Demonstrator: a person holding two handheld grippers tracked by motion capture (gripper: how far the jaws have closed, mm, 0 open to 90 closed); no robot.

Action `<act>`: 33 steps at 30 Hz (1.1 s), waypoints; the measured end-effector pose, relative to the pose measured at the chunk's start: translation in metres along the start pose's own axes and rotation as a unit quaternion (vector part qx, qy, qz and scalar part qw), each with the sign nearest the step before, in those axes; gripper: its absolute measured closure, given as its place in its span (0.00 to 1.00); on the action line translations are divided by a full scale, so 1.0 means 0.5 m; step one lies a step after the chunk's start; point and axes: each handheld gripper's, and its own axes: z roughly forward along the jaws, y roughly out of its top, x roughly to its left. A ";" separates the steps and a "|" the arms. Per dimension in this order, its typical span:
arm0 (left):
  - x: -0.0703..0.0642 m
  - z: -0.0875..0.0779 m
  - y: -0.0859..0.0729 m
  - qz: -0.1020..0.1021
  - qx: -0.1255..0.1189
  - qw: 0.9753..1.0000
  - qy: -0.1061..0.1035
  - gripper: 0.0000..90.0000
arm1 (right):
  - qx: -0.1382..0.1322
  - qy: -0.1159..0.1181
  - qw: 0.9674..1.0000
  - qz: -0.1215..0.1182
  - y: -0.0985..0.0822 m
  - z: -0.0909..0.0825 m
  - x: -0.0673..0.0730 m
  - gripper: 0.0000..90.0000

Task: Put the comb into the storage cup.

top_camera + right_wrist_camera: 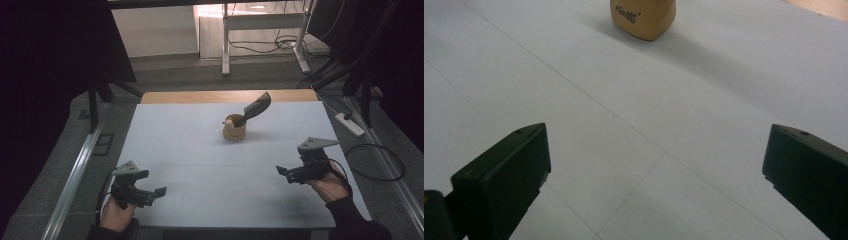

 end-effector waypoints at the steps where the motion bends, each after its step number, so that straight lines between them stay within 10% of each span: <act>1: 0.000 0.000 0.000 0.000 0.000 1.000 0.000 0.01 | 0.000 0.000 1.000 0.001 -0.003 -0.002 0.000 0.00; 33: 0.001 -0.002 -0.001 -0.003 -0.004 1.000 -0.001 0.00 | 0.003 -0.038 0.997 0.060 -0.114 -0.091 -0.012 0.00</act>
